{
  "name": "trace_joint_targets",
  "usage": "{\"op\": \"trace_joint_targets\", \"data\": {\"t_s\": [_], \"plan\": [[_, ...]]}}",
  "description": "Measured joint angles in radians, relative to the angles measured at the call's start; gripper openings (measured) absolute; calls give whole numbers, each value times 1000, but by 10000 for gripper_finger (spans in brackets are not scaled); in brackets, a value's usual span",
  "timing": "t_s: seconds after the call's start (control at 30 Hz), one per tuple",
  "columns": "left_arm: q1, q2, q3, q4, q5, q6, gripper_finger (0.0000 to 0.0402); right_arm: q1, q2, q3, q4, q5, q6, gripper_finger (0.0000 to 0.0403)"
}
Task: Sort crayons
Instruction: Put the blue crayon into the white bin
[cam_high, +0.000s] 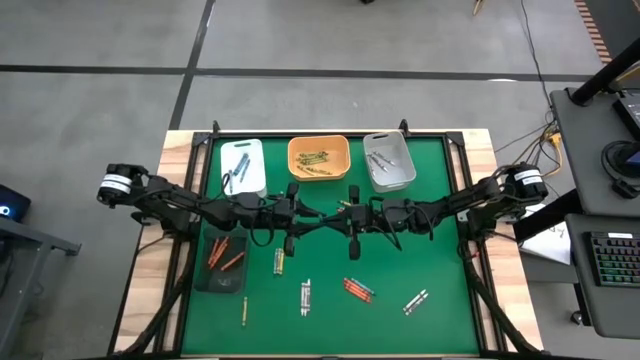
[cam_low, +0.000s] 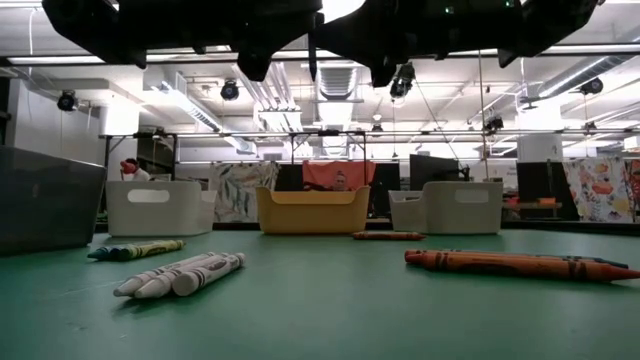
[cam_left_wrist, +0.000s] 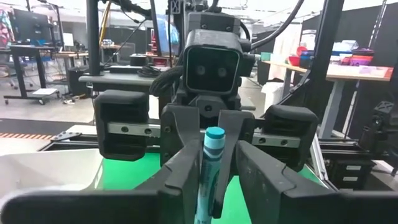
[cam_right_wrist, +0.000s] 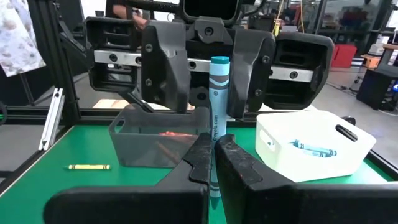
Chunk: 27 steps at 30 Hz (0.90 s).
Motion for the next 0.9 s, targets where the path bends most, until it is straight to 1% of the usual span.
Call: {"op": "trace_joint_targets", "data": {"t_s": [0.1,0.27,0.33,0.43,0.53,0.6,0.67,0.8,0.9], "plan": [[0,0,0,-5,-8,-1,64,0,0,5,0,0,1,9],[0,-1,0,-21,-29,-2,13,0,0,9,-1,8,1,16],[0,-5,0,-33,-29,-3,7,0,0,9,-3,10,4,26],[0,-14,-1,-47,-29,-3,10,0,0,10,0,19,36,50],[0,-36,-1,-83,-48,-3,8,0,0,10,-1,60,54,78],[0,-69,-2,-164,-108,-12,5,0,-4,10,-15,97,69,96],[4,-121,-2,-284,-187,-33,3,0,-13,10,-42,146,84,110],[23,-251,-2,-580,-377,-100,2,-1,-42,11,-120,244,113,127],[59,-348,-2,-811,-502,-181,2,-5,-57,11,-161,271,132,134]]}}
